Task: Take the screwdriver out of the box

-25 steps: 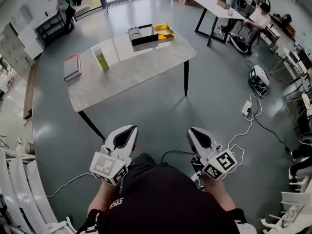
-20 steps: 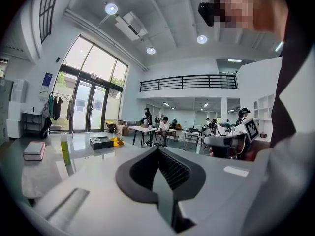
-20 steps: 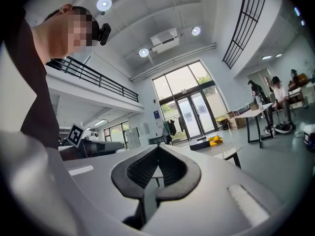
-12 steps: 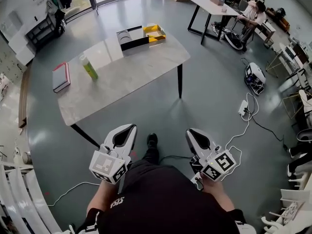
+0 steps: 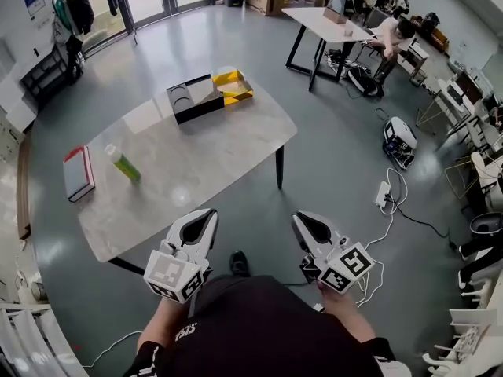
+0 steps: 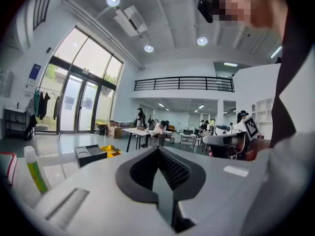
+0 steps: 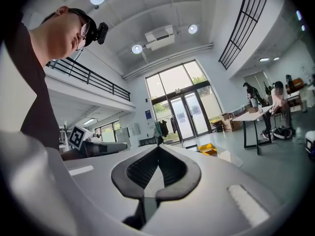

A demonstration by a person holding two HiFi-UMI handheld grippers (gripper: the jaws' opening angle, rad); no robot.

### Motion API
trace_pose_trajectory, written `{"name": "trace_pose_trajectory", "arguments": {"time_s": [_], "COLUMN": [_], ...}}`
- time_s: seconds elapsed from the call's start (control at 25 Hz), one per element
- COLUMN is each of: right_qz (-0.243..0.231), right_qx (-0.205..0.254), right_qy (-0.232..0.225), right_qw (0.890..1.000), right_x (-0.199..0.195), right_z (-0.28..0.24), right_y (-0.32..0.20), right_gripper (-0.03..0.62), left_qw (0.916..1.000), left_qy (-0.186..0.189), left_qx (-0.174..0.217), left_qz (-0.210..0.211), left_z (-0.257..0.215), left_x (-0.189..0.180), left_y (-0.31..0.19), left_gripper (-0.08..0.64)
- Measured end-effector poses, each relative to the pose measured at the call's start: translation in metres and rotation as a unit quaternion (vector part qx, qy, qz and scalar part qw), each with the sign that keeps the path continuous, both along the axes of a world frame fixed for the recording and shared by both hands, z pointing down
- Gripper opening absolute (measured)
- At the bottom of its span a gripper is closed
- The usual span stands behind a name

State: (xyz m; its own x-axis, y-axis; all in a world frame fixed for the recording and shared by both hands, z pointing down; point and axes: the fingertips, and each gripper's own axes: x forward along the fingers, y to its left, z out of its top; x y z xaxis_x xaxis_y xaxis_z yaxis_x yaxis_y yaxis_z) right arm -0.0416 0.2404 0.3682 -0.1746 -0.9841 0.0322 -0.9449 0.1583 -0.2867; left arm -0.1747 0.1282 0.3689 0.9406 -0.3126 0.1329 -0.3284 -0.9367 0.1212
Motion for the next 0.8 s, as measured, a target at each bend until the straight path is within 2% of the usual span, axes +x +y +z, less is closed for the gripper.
{"name": "trace_pose_trajectory", "arguments": {"time_s": [0.16,0.4,0.6,0.8], "right_qz": [0.006,0.000,-0.016,-0.052], "right_qx": [0.004,0.003,-0.009,-0.015], "right_qy": [-0.004,-0.022,-0.034,-0.043], "right_qw": [1.000,1.000,0.999,0.998], "right_x": [0.020,0.032,0.048,0.074], "right_z": [-0.003,0.004,0.014,0.024], "right_y": [-0.049,-0.101,-0.140,-0.187], "right_gripper": [0.014,0.014,0.014,0.014], "left_qw": [0.9995,0.9991,0.9996,0.9995], "left_qy": [0.004,-0.005,-0.018,-0.027], "left_qx": [0.015,0.015,-0.002,-0.011], "left_qz": [0.028,0.038,0.022,-0.008], "left_z": [-0.009,-0.009,0.003,0.013], "left_x": [0.031,0.053,0.060,0.086], "left_y": [-0.040,-0.085,-0.115,-0.151], "left_gripper": [0.002,0.002,0.002,0.002]}}
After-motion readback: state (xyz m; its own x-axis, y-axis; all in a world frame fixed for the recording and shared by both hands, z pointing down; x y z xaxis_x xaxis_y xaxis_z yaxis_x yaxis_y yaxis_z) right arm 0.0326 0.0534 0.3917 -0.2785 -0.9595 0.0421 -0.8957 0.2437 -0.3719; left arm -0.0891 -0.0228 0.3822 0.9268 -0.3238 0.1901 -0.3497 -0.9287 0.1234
